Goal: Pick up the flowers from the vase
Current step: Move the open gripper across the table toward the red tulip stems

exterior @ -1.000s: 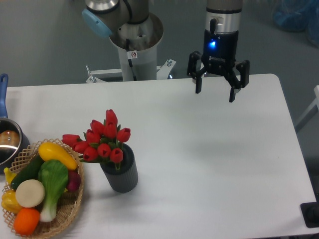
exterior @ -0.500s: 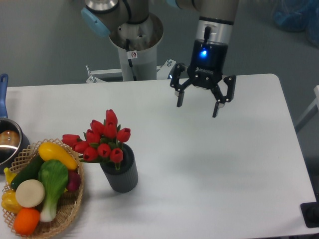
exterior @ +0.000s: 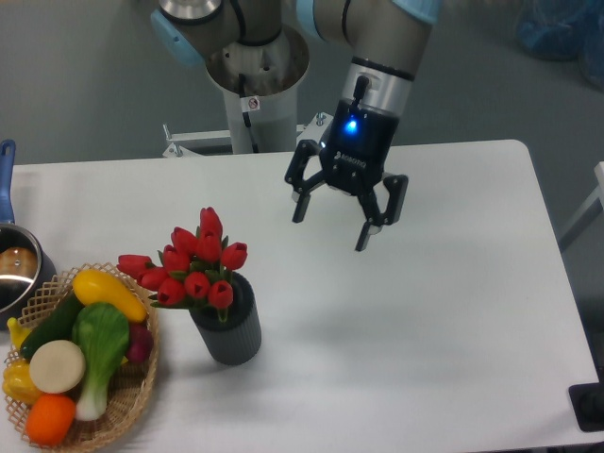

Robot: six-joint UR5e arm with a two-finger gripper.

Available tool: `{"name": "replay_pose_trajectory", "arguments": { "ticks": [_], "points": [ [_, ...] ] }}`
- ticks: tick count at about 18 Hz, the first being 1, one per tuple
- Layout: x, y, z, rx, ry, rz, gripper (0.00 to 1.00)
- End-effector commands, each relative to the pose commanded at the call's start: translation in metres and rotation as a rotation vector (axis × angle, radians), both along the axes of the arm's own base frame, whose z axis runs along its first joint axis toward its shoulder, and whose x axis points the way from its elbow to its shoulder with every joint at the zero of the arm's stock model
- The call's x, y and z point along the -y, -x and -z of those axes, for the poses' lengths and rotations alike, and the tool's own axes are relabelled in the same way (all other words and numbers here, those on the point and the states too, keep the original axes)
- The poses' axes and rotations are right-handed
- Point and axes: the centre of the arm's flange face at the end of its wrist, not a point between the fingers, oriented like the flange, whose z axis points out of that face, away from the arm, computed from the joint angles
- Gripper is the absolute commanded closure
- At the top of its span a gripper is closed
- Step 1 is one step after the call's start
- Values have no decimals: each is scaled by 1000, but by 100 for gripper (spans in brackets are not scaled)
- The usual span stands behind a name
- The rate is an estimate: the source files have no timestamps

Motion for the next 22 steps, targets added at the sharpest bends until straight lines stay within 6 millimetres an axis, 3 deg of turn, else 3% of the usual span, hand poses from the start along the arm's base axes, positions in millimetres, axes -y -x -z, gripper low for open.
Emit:
{"name": "replay_pose_trajectory", "arguments": {
  "ticks": [4, 11, 16, 22],
  "points": [
    [1, -8, 18, 2, -12, 53, 0],
    [11, -37, 72, 111, -48, 110, 0],
    [8, -39, 70, 142, -100, 128, 0],
    [-5, -28, 84, 160, -111, 153, 0]
  ]
}}
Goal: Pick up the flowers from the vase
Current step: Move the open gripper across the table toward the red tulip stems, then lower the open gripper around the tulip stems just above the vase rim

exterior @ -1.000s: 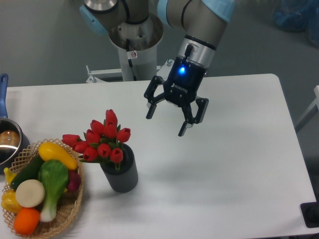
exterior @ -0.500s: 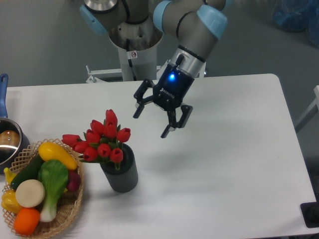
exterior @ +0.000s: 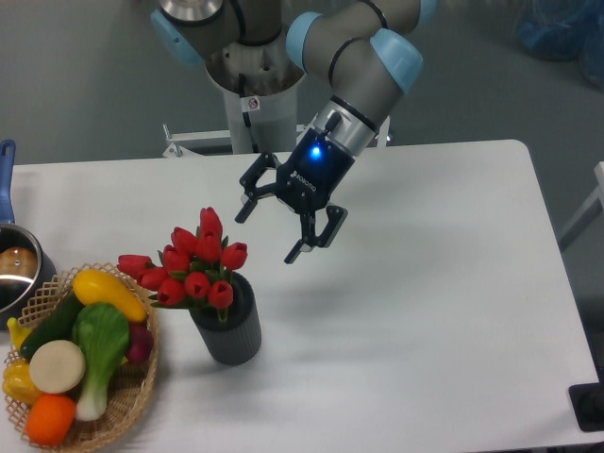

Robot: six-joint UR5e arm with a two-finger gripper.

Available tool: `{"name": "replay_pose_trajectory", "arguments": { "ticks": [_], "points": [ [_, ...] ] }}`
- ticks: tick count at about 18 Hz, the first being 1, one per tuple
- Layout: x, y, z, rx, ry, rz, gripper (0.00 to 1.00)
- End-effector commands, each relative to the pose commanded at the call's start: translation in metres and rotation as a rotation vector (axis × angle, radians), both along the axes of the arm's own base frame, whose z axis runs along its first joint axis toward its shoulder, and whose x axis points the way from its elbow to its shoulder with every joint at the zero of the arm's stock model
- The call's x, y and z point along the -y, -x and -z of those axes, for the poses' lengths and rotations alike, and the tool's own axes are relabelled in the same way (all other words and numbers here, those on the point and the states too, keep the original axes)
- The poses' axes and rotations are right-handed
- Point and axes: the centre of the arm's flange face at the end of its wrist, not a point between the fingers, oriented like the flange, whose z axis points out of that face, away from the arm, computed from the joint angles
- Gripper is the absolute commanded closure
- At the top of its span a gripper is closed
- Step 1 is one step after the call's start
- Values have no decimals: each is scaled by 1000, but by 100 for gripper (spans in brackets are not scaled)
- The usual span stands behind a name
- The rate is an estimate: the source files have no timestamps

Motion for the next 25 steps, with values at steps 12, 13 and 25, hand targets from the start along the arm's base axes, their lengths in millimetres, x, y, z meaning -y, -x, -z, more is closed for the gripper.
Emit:
{"name": "replay_pose_trajectory", "arguments": {
  "ticks": [12, 13, 25],
  "points": [
    [-23, -12, 16, -92, -35, 127, 0],
    [-27, -13, 18, -89, -34, 134, 0],
    [-51, -19, 36, -52, -36, 180, 0]
  ]
}}
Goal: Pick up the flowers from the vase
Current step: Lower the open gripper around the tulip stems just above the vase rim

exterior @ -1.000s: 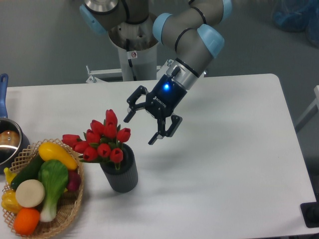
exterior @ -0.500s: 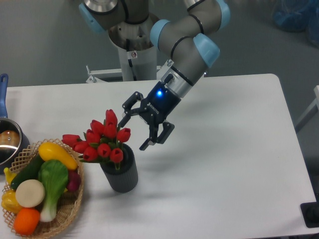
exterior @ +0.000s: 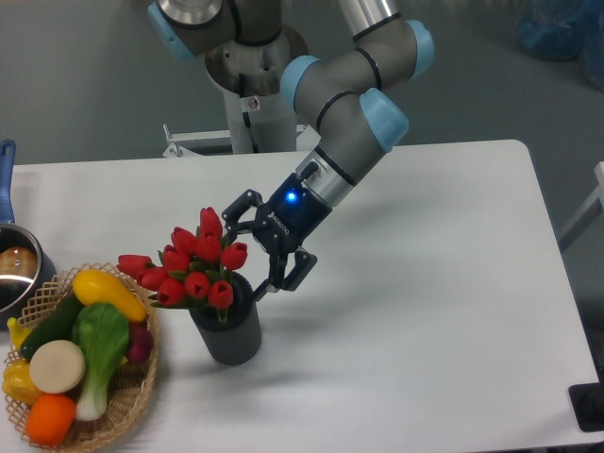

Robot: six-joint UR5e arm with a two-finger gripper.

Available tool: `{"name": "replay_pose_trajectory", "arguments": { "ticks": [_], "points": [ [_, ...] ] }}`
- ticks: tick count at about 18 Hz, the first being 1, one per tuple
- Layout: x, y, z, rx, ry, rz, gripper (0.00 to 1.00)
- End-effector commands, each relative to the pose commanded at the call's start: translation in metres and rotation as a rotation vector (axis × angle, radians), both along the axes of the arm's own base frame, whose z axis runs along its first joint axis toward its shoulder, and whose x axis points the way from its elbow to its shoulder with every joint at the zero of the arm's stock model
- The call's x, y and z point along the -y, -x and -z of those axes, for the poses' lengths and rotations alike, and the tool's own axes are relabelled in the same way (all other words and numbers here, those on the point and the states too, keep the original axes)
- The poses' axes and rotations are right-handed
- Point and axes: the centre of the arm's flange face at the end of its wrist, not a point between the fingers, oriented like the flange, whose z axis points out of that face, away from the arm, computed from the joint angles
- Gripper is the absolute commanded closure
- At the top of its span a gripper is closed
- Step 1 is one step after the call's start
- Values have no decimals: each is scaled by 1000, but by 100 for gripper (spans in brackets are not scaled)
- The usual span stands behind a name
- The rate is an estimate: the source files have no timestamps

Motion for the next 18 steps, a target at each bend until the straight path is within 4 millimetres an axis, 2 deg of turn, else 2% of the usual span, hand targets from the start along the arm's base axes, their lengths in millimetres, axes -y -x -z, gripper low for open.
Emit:
{"name": "replay_pose_trajectory", "arguments": {
  "ticks": [8, 12, 18],
  "points": [
    [-7, -2, 8, 17, 11, 10, 0],
    [-11, -4, 4, 14, 5, 17, 0],
    [-24, -4, 8, 15, 6, 37, 0]
  ]
}}
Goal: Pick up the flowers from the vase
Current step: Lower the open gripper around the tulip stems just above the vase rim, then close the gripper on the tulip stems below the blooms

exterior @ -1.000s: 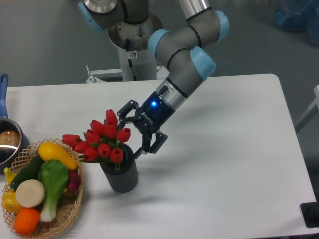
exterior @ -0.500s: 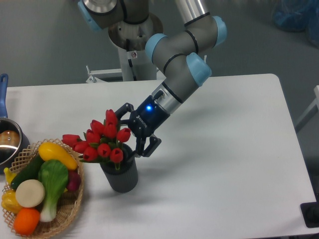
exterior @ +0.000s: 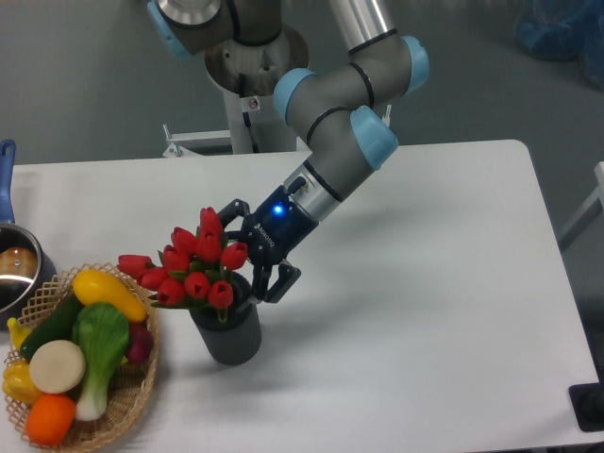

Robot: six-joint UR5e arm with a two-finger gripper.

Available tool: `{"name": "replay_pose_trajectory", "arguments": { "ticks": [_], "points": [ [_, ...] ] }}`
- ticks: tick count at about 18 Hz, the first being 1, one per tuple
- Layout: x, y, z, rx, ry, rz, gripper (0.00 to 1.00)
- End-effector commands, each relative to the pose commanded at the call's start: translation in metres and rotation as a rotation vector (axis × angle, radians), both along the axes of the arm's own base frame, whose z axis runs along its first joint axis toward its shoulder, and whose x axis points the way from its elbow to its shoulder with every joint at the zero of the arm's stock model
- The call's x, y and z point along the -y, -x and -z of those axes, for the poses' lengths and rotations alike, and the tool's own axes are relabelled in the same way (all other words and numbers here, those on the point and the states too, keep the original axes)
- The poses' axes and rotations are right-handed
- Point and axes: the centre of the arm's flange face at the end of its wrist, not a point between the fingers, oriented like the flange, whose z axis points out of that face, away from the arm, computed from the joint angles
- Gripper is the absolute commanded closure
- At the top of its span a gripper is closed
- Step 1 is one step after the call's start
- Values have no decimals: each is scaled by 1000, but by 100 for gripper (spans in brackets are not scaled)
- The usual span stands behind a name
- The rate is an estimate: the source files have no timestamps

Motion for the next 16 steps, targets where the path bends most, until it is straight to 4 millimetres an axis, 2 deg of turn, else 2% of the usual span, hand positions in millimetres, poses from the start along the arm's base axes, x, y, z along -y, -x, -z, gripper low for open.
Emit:
{"name": "replay_pose_trajectory", "arguments": {
  "ticks": [10, 11, 12, 14, 16],
  "points": [
    [-4, -6, -2, 11, -18, 14, 2],
    [-5, -6, -3, 11, -20, 14, 6],
    [-5, -6, -3, 11, -20, 14, 15],
    [-5, -5, -3, 9, -20, 15, 27],
    [-4, -5, -3, 8, -22, 14, 33]
  ]
}}
